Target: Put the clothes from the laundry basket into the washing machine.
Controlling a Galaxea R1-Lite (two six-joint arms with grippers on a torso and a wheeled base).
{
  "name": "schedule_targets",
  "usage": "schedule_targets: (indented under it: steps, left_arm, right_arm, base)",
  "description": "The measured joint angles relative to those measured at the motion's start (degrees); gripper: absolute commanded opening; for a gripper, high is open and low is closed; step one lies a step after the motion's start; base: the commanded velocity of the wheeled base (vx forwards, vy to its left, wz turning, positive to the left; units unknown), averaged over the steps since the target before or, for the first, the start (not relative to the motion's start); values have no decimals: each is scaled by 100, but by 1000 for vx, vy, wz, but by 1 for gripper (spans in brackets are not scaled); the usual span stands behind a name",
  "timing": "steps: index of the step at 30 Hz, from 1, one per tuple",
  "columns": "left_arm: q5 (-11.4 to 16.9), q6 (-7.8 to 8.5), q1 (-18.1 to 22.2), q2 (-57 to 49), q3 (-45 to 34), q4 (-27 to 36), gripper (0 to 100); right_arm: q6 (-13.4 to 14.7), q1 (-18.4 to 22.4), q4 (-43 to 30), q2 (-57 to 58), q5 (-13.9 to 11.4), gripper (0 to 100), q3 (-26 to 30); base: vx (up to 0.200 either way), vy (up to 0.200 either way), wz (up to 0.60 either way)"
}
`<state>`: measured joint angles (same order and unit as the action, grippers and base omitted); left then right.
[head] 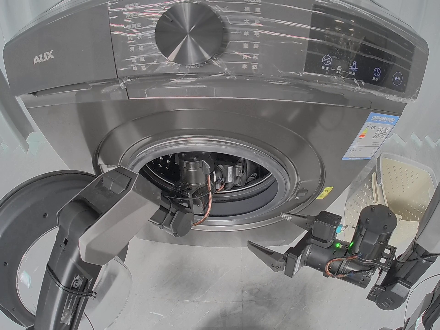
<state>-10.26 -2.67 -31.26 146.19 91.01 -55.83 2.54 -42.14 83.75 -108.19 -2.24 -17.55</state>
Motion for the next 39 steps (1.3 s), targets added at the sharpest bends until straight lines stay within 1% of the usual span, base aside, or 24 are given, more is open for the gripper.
schedule_targets:
  steps: [6,12,14,17,23,25,28,32,37,39]
  left_arm:
    - [1,5,-179,-600,-1100,-101,100]
    - [12,-6,-452,-1284,-2367,-451,100]
    - [12,-12,-540,-1446,-2721,-674,100]
    - [12,-20,-713,-1673,-3360,-1254,100]
    - [11,-22,-992,-1965,-4490,-2132,100]
    - [11,-22,-1097,-2121,-4965,-2515,100]
    - [15,-20,-1168,-2306,-5315,-2672,100]
    - [15,-23,-1259,-2844,-5908,-2776,100]
    - [12,-69,-1318,-3600,-6522,-2849,100]
    - [11,-83,-1320,-3895,-6778,-2871,100]
  right_arm:
    - [-5,11,-2,15,-2,100,0]
    - [-5,22,-5,63,1,100,15]
    - [-2,22,-7,89,1,100,26]
    - [0,33,-7,148,6,100,56]
    - [26,37,-9,266,13,100,160]
    - [41,39,-11,329,20,100,204]
    - [48,44,-9,411,35,100,240]
    - [85,44,-11,612,145,100,345]
    - [176,48,-29,1057,363,100,516]
    - [200,48,-57,1300,464,100,566]
  base:
    - [0,0,0]
    - [0,0,0]
    - [0,0,0]
    - [0,0,0]
    - [0,0,0]
    - [0,0,0]
    - [0,0,0]
    - [0,0,0]
    - [0,0,0]
    - [-200,0,0]
